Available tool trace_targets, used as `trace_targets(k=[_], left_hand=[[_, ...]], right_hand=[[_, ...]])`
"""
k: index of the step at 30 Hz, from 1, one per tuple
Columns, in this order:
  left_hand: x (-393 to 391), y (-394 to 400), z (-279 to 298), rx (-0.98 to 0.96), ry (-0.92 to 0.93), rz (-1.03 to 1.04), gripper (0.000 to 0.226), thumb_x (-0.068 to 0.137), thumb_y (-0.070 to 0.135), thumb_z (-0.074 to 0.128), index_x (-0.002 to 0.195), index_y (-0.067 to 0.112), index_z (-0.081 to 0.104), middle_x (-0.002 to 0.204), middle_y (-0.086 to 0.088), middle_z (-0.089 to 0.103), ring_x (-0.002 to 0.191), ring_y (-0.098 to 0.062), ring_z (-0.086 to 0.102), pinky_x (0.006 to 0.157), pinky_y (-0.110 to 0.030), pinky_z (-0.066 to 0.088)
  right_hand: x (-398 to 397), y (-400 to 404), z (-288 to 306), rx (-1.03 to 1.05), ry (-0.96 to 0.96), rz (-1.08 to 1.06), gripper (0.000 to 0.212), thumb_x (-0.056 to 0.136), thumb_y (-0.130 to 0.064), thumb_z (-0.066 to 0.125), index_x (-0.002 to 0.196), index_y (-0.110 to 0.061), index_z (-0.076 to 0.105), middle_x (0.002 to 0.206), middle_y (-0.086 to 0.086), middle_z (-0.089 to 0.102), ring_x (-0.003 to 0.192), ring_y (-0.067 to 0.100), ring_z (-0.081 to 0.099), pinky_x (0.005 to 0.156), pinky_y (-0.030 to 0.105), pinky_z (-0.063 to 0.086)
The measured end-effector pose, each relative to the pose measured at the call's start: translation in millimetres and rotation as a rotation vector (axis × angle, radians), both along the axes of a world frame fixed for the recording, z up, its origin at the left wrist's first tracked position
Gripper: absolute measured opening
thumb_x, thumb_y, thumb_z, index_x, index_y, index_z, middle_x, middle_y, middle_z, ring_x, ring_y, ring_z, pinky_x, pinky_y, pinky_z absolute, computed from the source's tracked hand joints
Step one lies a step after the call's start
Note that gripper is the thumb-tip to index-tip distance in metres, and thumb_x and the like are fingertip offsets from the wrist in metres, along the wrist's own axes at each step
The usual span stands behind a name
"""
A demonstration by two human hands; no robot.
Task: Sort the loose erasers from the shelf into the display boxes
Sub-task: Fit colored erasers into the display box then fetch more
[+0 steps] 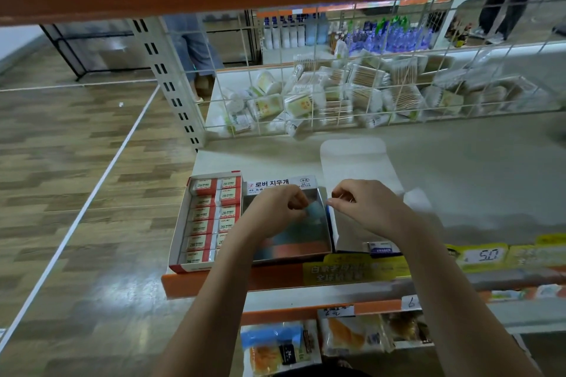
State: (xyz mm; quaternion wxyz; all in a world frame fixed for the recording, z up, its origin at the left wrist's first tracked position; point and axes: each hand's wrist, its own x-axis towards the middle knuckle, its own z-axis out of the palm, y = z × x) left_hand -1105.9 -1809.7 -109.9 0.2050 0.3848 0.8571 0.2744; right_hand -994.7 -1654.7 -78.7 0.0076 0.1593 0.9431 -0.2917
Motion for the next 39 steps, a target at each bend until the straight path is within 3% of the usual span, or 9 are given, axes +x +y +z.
trace_targets(k=[5,9,13,21,27,31,35,39], left_hand=[[0,0,3,-0.009,0.052,0.017,0.011,0.086,0.020,0.065,0.097,0.021,0.067,0.096,0.005,0.071,0.084,-0.006,0.062,0.081,-0.025,0.051],[2,1,4,-0.035,0.101,0.018,0.015,0.087,0.022,0.064,0.101,0.019,0.068,0.098,0.005,0.070,0.083,-0.005,0.059,0.081,-0.023,0.049],[5,3,4,-0.045,0.135,0.034,0.017,0.088,0.022,0.063,0.104,0.018,0.069,0.100,0.004,0.070,0.083,-0.006,0.058,0.082,-0.022,0.049],[11,7,4,-0.105,0.238,0.028,0.020,0.091,0.024,0.060,0.109,0.022,0.069,0.106,0.005,0.069,0.094,-0.010,0.061,0.090,-0.030,0.050],[12,5,6,-0.113,0.271,0.010,0.021,0.092,0.025,0.058,0.110,0.022,0.068,0.107,0.003,0.069,0.096,-0.012,0.061,0.088,-0.029,0.049],[6,-4,10,-0.098,0.256,0.015,0.021,0.091,0.024,0.059,0.109,0.022,0.069,0.105,0.005,0.070,0.086,-0.006,0.058,0.079,-0.022,0.046],[-2,-16,15,-0.137,0.268,0.044,0.022,0.089,0.023,0.061,0.110,0.023,0.069,0.105,0.007,0.070,0.092,-0.010,0.062,0.082,-0.026,0.049],[-2,-20,12,-0.181,0.249,0.034,0.021,0.089,0.021,0.062,0.108,0.021,0.069,0.104,0.005,0.069,0.085,-0.007,0.057,0.079,-0.024,0.049]], right_hand=[[1,1,0,0.006,-0.002,0.001,0.027,0.093,-0.037,0.053,0.106,-0.016,0.062,0.094,-0.005,0.061,0.083,0.008,0.052,0.066,0.018,0.037],[0,0,1,0.019,-0.005,0.012,0.026,0.093,-0.036,0.052,0.107,-0.016,0.063,0.099,-0.003,0.064,0.084,0.008,0.053,0.070,0.020,0.038],[-1,-2,1,0.019,-0.002,0.016,0.026,0.093,-0.036,0.052,0.107,-0.016,0.062,0.100,-0.003,0.064,0.084,0.008,0.052,0.065,0.017,0.037],[-1,-3,0,-0.011,-0.015,-0.006,0.028,0.093,-0.037,0.052,0.109,-0.016,0.062,0.103,-0.001,0.064,0.089,0.010,0.055,0.072,0.021,0.039],[0,-4,-2,-0.013,-0.026,-0.015,0.028,0.093,-0.038,0.051,0.108,-0.017,0.062,0.102,-0.001,0.063,0.090,0.012,0.055,0.071,0.022,0.039],[-2,-4,-2,-0.012,-0.034,-0.016,0.027,0.093,-0.040,0.050,0.106,-0.018,0.061,0.097,-0.004,0.061,0.089,0.011,0.054,0.070,0.022,0.038],[-3,-3,-5,-0.018,-0.030,-0.019,0.027,0.093,-0.041,0.050,0.103,-0.019,0.061,0.091,-0.007,0.058,0.085,0.009,0.053,0.063,0.019,0.036],[-4,-3,-9,-0.015,-0.024,-0.023,0.026,0.092,-0.042,0.051,0.101,-0.020,0.060,0.088,-0.009,0.056,0.082,0.008,0.053,0.061,0.015,0.035]])
